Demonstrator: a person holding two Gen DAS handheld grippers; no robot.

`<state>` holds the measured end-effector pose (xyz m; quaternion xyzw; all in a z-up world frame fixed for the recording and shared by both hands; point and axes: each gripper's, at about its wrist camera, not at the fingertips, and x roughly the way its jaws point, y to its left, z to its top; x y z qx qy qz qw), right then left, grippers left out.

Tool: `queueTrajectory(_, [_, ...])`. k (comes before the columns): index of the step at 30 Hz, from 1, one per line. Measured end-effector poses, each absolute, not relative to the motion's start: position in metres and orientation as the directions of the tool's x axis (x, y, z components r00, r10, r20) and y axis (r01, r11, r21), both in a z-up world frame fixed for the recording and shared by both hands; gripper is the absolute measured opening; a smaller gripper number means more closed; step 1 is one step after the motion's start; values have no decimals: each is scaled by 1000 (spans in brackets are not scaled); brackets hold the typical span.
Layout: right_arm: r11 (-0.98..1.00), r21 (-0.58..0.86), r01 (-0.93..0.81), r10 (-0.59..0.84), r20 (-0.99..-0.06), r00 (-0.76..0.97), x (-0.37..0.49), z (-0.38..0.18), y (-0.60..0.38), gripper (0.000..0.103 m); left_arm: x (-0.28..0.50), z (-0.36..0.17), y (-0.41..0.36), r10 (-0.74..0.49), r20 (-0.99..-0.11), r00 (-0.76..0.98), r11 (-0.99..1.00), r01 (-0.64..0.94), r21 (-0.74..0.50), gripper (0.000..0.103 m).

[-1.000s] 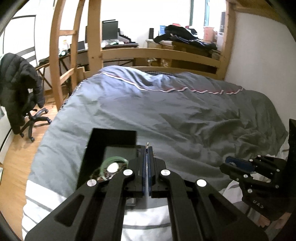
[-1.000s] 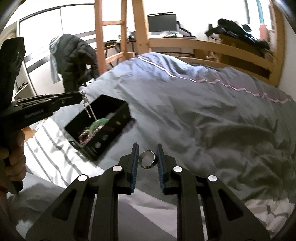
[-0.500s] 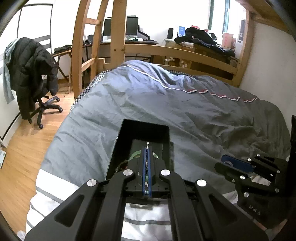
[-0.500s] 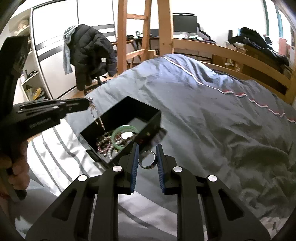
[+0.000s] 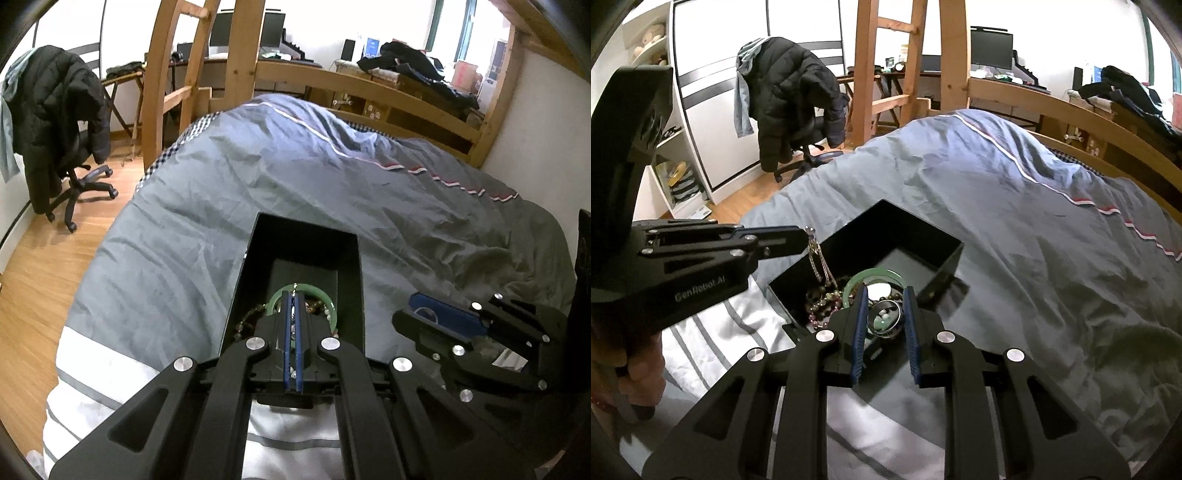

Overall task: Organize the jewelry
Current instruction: 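Lower both tools into the black box and open them to release the charm and ring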

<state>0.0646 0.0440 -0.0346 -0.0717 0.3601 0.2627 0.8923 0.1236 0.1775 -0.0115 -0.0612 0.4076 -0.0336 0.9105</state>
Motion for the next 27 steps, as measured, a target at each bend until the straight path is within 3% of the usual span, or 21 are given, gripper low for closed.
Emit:
queueTrajectory(15, [823,112,-557,459,-708,537,81,-61,71,20,137,-21,194,-98,-768,633,986,-41,-159,2])
queueTrajectory(17, [821,113,-560,461,-709,534,82,-61,72,23,137,-21,197,-96,-769,632,984,-55,-168,2])
queueTrajectory(19, [819,124,-561,470,-706,530,82,-61,71,40,137,-22,199,-89,-771,630,983,-71,-171,4])
queueTrajectory(20, [819,127,-559,473,-702,533,83,-60,71,49,137,-23,200,-82,-775,627,982,-81,-170,13])
queueTrajectory(21, [823,127,-553,472,-694,544,82,-59,69,66,137,-23,202,-76,-778,624,981,-92,-170,39])
queueTrajectory(22, [827,124,-548,471,-685,555,82,-58,67,80,135,-22,204,-53,-772,634,981,-112,-160,53])
queueTrajectory(23, [833,120,-541,467,-678,568,81,-56,65,85,132,-18,204,-20,-760,650,981,-133,-139,66])
queueTrajectory(25, [850,118,-513,448,-672,589,82,-54,58,92,130,-13,208,-9,-746,666,980,-142,-139,68])
queueTrajectory(27, [865,117,-487,428,-680,595,84,-51,50,92,127,-10,214,-7,-741,672,973,-168,-161,81])
